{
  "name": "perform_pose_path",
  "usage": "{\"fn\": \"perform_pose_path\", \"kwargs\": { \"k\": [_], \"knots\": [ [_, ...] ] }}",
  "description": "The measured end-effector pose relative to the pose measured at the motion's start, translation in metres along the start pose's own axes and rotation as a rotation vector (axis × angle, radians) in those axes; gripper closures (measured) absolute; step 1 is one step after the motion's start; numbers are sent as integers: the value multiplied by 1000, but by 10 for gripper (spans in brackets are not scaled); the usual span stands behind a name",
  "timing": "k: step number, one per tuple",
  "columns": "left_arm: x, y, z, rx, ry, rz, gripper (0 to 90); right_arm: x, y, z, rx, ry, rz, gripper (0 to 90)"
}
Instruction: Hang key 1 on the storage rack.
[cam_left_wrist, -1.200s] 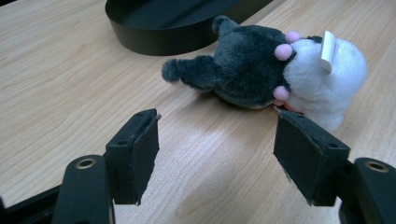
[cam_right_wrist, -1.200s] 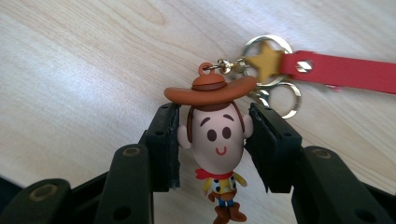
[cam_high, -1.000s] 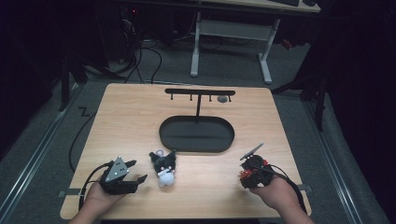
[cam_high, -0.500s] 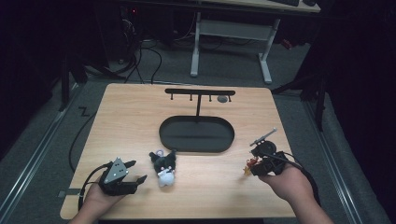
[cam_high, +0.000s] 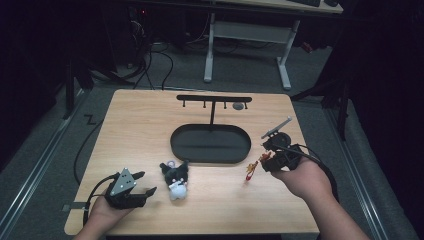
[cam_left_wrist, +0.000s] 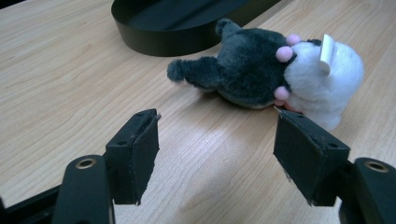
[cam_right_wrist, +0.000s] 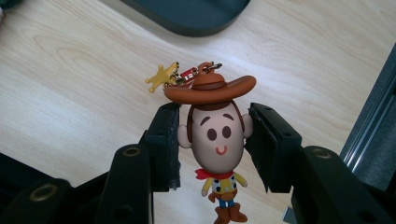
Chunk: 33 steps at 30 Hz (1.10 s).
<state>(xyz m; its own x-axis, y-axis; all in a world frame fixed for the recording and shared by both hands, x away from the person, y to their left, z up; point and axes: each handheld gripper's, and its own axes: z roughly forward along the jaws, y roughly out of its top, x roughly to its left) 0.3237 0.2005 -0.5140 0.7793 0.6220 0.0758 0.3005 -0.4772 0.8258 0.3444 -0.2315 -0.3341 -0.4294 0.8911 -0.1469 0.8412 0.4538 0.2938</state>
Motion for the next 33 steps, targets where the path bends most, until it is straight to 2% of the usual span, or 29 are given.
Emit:
{"fn": "perform_pose_path", "kwargs": {
  "k": [4,8,16,19,21,26,29,33],
  "knots": [
    [1,1,-1,-19,3,-14,310,2,12,-5,-6,-6,-7,551],
    [-1,1,0,1,-1,3,310,3,22,-9,-19,-12,-15,551],
    [0,0,0,-4,-2,-1,308,1,39,-10,-33,-22,-24,551],
    [3,0,-2,-19,-1,-23,305,-3,45,-9,-34,-24,-15,551],
    [4,-1,-2,-6,5,-18,301,-4,48,-8,-40,-26,-4,551],
    [4,-1,-4,-24,9,-26,296,-9,55,-7,-43,-38,7,551],
    [4,-1,-4,-18,9,-15,285,-13,58,-6,-49,-38,12,551],
    [6,-1,-6,-40,2,-30,279,-18,61,-6,-52,-46,25,551]
  ]
}}
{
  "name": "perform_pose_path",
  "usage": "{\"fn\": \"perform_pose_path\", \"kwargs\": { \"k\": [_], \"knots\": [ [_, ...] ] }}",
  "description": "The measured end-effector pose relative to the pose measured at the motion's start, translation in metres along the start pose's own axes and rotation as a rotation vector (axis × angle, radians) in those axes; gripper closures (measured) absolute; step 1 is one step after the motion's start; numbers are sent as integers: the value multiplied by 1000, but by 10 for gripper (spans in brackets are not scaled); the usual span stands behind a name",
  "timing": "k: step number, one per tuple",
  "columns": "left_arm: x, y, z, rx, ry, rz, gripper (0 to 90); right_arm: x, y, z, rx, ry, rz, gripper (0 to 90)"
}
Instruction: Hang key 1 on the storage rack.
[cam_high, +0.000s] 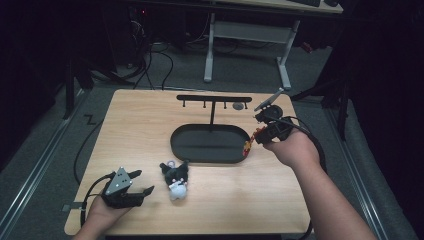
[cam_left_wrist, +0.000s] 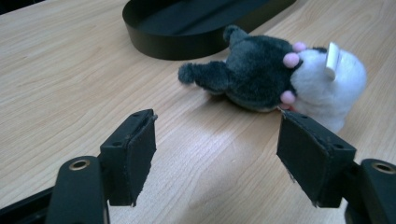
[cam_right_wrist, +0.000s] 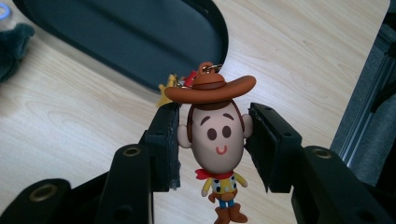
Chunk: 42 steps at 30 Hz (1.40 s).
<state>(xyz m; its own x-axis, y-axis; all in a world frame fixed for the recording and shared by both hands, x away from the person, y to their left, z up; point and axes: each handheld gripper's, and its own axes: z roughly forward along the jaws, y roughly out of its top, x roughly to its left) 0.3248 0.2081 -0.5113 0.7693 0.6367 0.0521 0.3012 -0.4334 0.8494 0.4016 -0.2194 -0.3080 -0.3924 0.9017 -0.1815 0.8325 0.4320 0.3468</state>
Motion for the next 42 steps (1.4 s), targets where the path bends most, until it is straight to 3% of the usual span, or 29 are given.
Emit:
{"fn": "perform_pose_path", "kwargs": {
  "k": [8,22,26,42],
  "knots": [
    [-3,1,2,12,-6,22,273,-5,10,1,-2,9,31,552],
    [-2,2,5,22,-5,34,277,-18,31,10,14,73,91,551],
    [-2,2,4,8,-6,27,278,-18,37,12,14,69,93,551],
    [-1,-2,1,25,0,29,279,-26,62,22,-14,61,122,551]
  ]
}}
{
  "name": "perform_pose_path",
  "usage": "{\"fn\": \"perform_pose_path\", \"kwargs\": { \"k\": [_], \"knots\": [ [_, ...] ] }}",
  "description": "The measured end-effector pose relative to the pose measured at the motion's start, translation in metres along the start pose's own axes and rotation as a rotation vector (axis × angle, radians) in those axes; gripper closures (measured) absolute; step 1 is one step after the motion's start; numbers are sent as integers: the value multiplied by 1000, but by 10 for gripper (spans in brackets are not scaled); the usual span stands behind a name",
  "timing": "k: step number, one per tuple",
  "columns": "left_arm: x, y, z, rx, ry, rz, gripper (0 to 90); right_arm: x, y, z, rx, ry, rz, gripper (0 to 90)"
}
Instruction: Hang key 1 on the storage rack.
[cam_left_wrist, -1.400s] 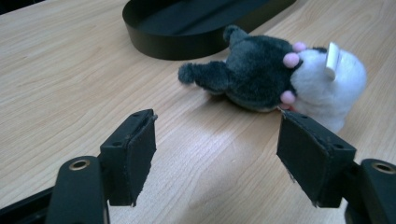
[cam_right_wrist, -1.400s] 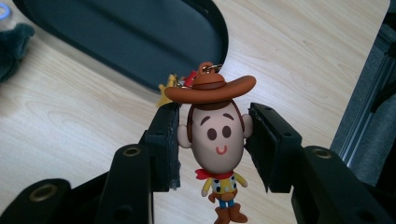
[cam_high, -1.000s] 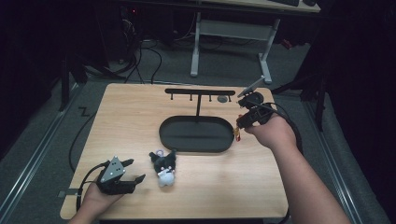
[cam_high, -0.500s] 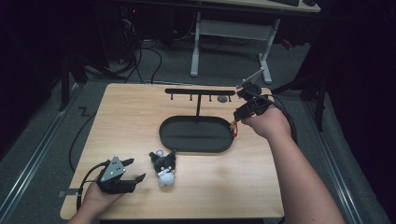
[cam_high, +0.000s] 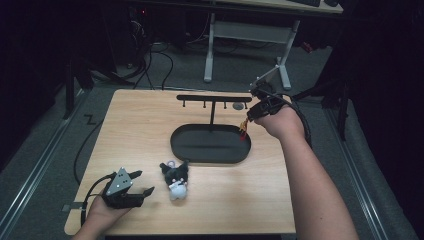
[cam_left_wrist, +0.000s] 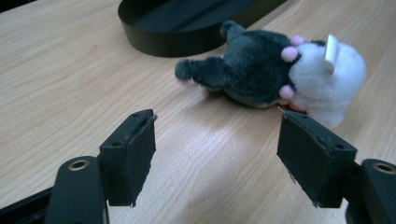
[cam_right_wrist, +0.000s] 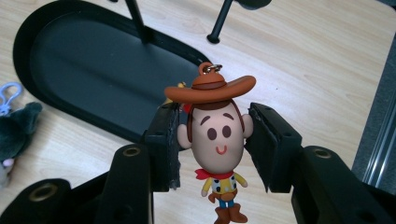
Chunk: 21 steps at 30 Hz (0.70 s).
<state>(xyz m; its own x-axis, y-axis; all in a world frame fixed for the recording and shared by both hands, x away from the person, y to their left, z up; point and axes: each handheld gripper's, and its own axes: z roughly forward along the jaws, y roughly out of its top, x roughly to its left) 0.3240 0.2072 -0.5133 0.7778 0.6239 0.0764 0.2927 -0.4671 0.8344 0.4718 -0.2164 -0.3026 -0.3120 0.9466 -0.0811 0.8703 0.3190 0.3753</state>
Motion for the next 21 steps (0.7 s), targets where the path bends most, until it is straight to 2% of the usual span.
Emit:
{"fn": "perform_pose_path", "kwargs": {
  "k": [21],
  "knots": [
    [2,-1,-3,-6,-4,-6,280,-4,21,4,-29,-23,32,551]
  ]
}}
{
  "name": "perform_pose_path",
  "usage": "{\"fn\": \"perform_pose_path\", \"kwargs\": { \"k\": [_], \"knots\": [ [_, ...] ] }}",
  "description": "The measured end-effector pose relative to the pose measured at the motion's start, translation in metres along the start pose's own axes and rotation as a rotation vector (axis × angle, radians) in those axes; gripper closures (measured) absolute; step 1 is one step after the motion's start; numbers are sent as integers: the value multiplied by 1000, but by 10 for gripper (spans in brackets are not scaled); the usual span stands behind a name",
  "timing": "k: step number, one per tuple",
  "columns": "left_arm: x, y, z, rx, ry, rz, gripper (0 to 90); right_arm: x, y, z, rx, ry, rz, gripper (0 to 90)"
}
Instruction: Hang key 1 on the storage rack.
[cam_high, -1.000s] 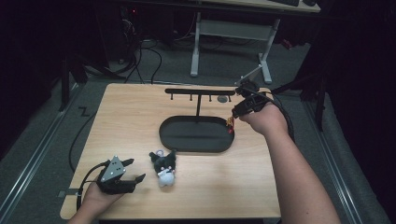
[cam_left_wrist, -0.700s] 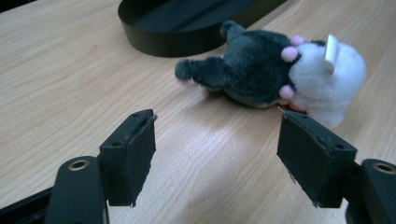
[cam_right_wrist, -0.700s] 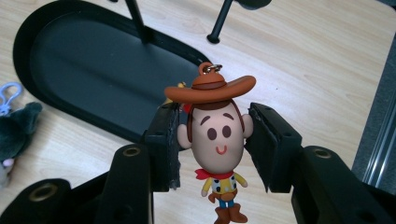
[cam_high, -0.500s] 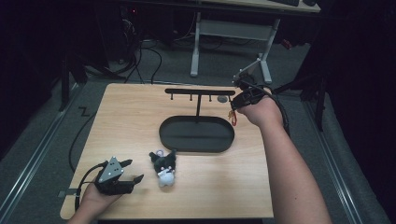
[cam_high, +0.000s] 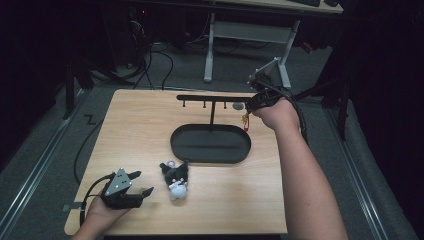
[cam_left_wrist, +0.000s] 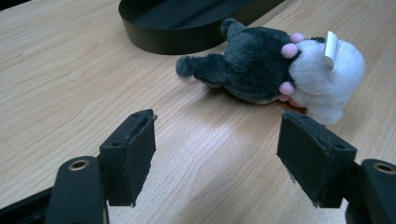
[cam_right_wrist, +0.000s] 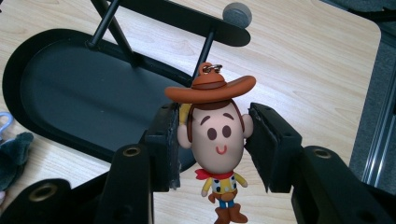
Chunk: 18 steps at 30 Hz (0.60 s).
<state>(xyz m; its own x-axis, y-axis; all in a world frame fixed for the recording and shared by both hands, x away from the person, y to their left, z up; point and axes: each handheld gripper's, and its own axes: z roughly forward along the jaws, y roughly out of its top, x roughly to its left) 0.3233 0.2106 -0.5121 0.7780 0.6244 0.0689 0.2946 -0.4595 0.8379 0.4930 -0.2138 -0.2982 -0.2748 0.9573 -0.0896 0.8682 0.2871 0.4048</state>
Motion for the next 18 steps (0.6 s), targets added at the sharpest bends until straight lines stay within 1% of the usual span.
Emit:
{"fn": "perform_pose_path", "kwargs": {
  "k": [4,7,11,13,18],
  "knots": [
    [0,-1,-1,-2,3,-5,280,1,3,0,-6,4,3,551],
    [0,-2,-3,-1,4,-6,280,5,5,-1,-3,2,-12,551],
    [0,-4,-5,-1,9,-10,280,8,7,0,-5,0,-15,551],
    [0,-4,-7,0,11,-12,280,8,8,1,-12,-2,-14,551],
    [2,-6,-10,1,19,-21,280,3,8,5,-4,-20,-3,551]
  ]
}}
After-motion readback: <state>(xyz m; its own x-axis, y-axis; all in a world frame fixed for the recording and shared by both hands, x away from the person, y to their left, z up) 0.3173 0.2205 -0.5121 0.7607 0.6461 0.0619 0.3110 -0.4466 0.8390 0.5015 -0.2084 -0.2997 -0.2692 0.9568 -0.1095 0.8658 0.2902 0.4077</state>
